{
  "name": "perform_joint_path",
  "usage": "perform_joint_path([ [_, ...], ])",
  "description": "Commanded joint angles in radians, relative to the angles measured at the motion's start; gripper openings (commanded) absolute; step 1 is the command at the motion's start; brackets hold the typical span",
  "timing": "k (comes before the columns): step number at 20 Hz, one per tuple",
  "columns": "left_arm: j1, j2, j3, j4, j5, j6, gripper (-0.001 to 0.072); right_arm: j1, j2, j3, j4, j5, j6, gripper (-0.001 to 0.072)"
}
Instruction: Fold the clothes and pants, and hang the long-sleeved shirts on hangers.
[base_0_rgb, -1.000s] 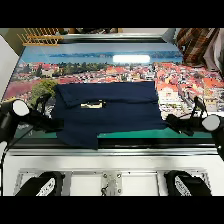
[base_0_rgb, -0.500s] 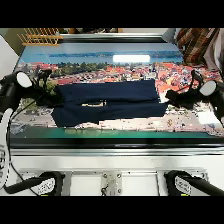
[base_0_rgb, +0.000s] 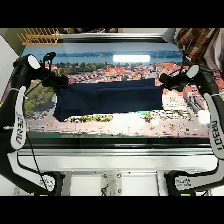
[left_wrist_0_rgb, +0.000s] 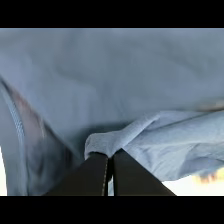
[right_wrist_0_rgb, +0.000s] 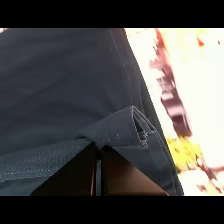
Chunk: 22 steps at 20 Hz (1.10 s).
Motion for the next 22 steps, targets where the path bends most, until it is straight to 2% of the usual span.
perform_joint_path([
  [1, 0.0, -0.131, 0.145, -0.004, 0.007, 0.006, 0.001, 0.031, -0.084, 0.035, 0.022, -0.116, 0.0, 0.0012],
  [6, -0.007, -0.243, 0.231, -0.01, -0.003, 0.001, 0.001, 0.06, -0.145, 0.035, 0.051, -0.222, -0.001, 0.0025],
  [7, -0.007, -0.254, 0.242, -0.01, -0.014, 0.0, 0.0037, 0.06, -0.151, 0.035, 0.078, -0.237, -0.001, 0.0034],
  [8, -0.007, -0.256, 0.247, -0.01, -0.014, -0.003, 0.0358, 0.059, -0.151, 0.035, 0.107, -0.246, -0.004, 0.0213],
  [9, -0.007, -0.252, 0.256, -0.01, -0.01, -0.014, 0.0597, 0.054, -0.15, 0.043, 0.135, -0.24, -0.043, 0.0487],
  [10, -0.003, -0.241, 0.273, -0.008, -0.01, -0.026, 0.0555, 0.042, -0.149, 0.066, 0.171, -0.211, -0.109, 0.0648],
  [14, 0.008, -0.132, 0.244, -0.028, 0.005, -0.052, 0.0551, -0.074, -0.15, 0.187, 0.188, 0.078, -0.219, 0.0649],
  [17, -0.007, -0.047, 0.134, -0.117, 0.04, -0.052, 0.0549, -0.198, -0.183, 0.192, 0.209, 0.19, -0.253, 0.0649],
  [18, -0.016, -0.027, 0.094, -0.132, 0.053, -0.052, 0.0508, -0.237, -0.21, 0.192, 0.249, 0.225, -0.283, 0.0649],
  [19, -0.027, -0.014, 0.065, -0.141, 0.054, -0.051, 0.0202, -0.269, -0.238, 0.192, 0.305, 0.253, -0.317, 0.0649],
  [20, -0.039, -0.007, 0.04, -0.139, 0.053, -0.048, 0.0016, -0.294, -0.27, 0.192, 0.37, 0.276, -0.359, 0.0649],
  [22, -0.07, -0.006, 0.009, -0.14, 0.05, -0.048, 0.001, -0.314, -0.327, 0.193, 0.457, 0.296, -0.421, 0.0649],
])
